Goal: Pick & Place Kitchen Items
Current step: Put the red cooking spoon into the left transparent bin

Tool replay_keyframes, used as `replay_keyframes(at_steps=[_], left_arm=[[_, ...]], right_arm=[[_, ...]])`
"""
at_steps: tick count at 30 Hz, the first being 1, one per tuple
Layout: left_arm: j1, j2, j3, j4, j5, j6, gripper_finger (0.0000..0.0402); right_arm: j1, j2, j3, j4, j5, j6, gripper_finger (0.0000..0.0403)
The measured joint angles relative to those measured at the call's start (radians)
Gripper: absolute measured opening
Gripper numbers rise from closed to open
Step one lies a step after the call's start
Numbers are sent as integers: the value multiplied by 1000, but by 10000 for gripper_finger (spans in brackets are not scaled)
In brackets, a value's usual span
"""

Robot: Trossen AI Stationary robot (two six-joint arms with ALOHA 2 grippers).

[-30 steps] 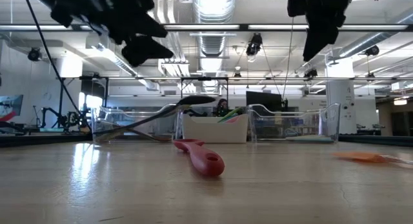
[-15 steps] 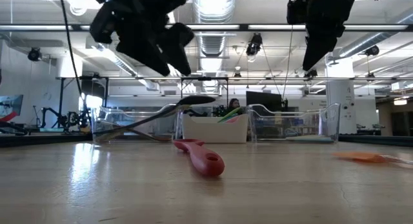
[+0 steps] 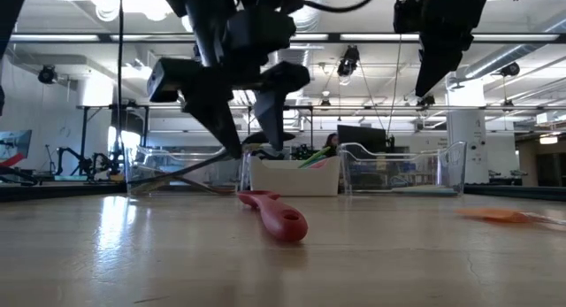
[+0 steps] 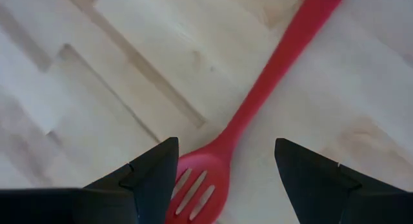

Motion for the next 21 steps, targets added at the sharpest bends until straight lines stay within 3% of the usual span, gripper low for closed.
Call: replay_keyframes(at_steps=[17,21], left_arm=[[-20,195,38,3,-49,145,260],[-22,216,41,2,-73,165,237]], right_arm=[[0,0,0,4,0,-6,112],[0,0,0,5,1,-5,113]])
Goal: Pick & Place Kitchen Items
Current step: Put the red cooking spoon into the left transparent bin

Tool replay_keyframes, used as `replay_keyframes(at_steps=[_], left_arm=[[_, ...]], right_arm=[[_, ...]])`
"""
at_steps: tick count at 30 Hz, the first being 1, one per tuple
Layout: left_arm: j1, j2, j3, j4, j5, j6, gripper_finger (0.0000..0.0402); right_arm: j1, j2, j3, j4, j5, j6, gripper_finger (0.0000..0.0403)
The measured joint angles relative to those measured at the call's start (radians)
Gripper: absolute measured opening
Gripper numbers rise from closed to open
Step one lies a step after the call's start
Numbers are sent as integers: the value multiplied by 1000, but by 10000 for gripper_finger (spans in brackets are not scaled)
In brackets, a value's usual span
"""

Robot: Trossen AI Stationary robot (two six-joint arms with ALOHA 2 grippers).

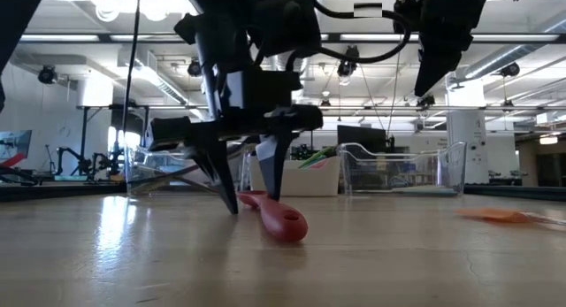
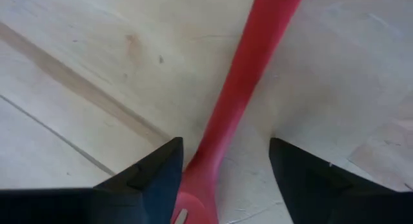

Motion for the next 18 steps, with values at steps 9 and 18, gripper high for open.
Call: replay_keyframes(at_steps=[9,18], left_arm=[[0,1,23,9,-13,-14,66],[9,0,33,40,-21,-195,45]], right_arm=[[0,0,0,7,1,-3,94],[0,0,0,14,0,-3,77]])
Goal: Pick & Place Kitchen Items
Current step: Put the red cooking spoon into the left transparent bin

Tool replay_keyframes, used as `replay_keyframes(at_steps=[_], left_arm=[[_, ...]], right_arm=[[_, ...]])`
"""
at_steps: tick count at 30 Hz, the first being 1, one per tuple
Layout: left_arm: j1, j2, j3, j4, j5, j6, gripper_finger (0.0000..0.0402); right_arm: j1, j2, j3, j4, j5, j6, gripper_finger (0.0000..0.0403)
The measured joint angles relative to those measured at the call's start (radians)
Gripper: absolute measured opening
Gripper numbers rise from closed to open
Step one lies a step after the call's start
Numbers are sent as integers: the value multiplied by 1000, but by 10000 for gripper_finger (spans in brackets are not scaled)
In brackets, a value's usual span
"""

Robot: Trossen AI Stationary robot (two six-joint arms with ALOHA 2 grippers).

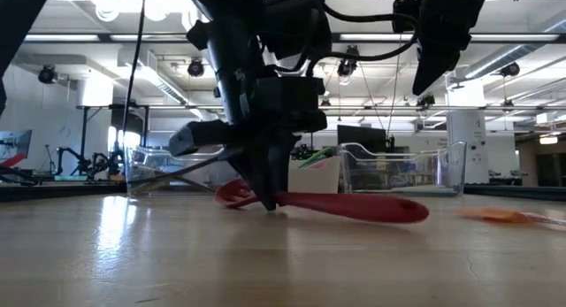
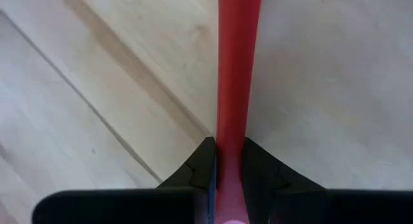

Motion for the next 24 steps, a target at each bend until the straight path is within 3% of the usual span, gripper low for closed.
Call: replay_keyframes(at_steps=[12,24], left_arm=[[25,-127,-30,65,26,-239,45],[137,-369,-191,407,-47,-444,45]], right_arm=[[31,-65,-41,21,-1,9,90],[126,-319,-391,581,1,91,114]])
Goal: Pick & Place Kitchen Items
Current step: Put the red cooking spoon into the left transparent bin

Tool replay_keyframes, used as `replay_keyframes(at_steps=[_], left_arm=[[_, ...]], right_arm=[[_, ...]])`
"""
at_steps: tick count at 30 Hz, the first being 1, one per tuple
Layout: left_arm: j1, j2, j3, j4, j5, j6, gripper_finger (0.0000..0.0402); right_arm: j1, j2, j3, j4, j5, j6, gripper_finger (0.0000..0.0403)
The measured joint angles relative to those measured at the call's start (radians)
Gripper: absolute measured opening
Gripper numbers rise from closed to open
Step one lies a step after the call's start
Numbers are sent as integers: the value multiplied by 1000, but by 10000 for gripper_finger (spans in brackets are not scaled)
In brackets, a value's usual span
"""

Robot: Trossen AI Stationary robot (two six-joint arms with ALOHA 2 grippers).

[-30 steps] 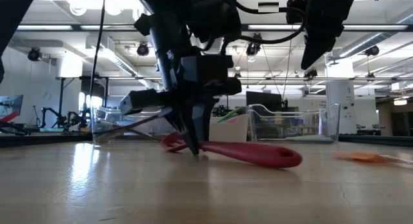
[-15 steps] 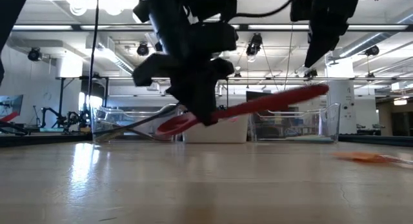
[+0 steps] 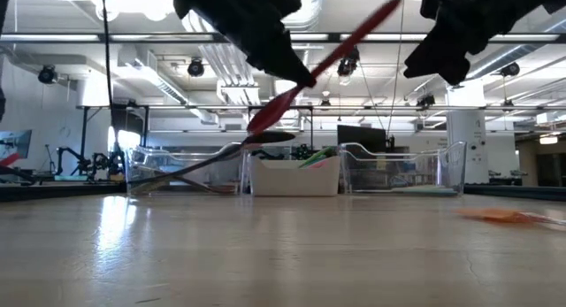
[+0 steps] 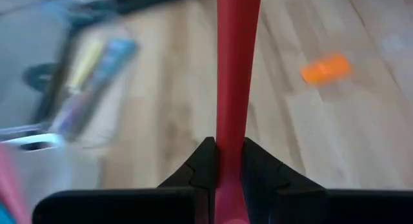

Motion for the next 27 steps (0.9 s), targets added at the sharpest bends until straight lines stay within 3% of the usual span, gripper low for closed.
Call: replay_keyframes(at_steps=[3,9,14,21,27], left_arm=[[41,-74,-70,132,-2,-62,45],[112,-195,-264,583,50,-204,45],[149,-224,-374,893,49,-322,45],[153,-225,-383,929,-47,-338,45],[153,-224,-375,931,-102,-331,45]], right_arm=[[0,-24,-73,120,1,2,113],[0,0,-209,489,11,-53,113],[0,76,-247,713,150,-112,118],[-1,238,-178,811,336,-136,136],[-1,384,-45,811,342,-178,180]])
